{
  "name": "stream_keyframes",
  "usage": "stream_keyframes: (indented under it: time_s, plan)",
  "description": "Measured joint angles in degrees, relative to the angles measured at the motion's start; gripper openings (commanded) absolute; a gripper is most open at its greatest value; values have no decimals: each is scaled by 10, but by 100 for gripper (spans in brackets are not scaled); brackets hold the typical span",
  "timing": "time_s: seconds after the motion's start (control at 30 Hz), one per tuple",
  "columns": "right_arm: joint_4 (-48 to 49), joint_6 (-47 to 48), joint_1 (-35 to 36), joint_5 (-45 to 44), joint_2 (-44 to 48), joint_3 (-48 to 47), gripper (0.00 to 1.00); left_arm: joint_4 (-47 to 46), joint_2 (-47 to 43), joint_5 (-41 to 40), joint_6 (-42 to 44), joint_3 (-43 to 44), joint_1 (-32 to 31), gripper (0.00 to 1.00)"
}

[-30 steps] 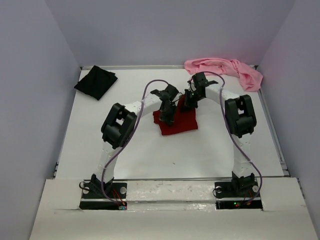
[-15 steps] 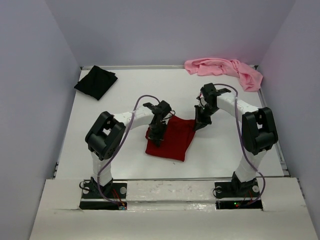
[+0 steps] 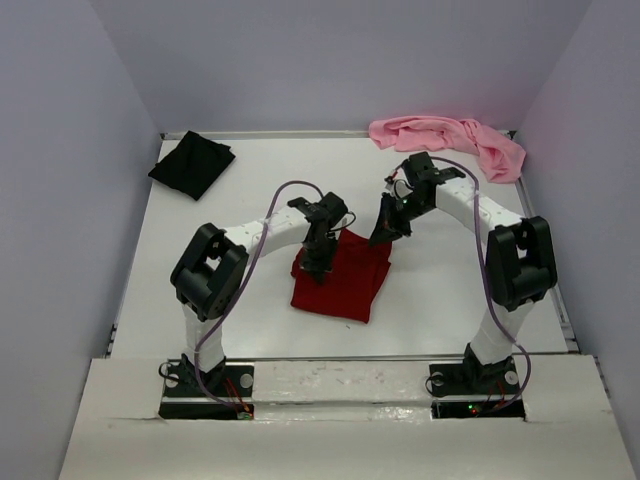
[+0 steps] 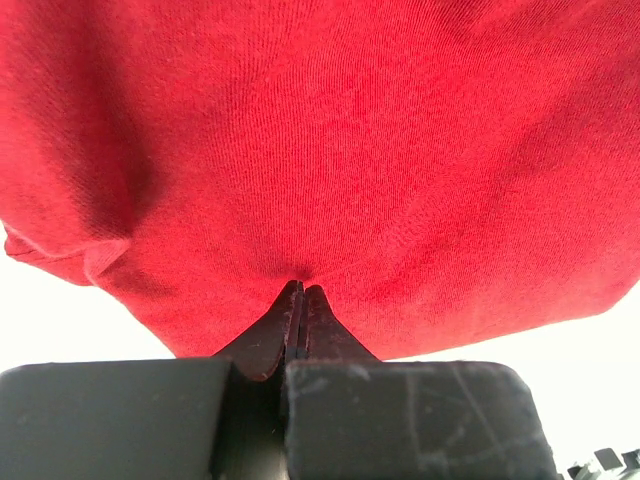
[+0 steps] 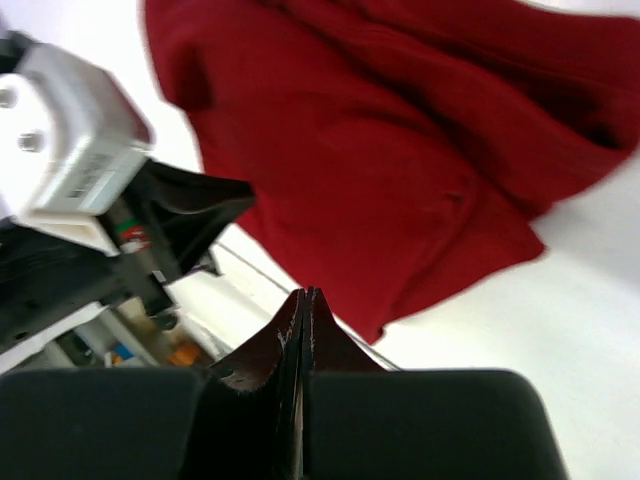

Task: Fold and stack the t-shirts
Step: Fold the tshirt

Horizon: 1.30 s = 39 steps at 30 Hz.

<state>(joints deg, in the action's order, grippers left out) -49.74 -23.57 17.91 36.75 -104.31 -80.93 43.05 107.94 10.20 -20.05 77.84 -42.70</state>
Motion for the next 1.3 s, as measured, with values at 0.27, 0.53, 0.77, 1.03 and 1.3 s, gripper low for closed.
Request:
stream_keyframes:
  time_s: [0.27,0.53,0.77,1.03,1.3]
  plan:
    - [63,-47,2,83,-36,-7,0,3,-5,-13,-17,18,0,0]
    - [83,-60,7,101,-49,-9,0,-1,-68,-38,-31,52,7,0]
    - [22,-36,43,74,-49,-17,0,-15,-77,-22,-30,78,33,0]
    - [-4,-17,78,37,-7,64,0,-50,-57,20,-11,79,55,0]
    - [1,-38,87,14,72,131,0,-87,-27,54,8,61,86,0]
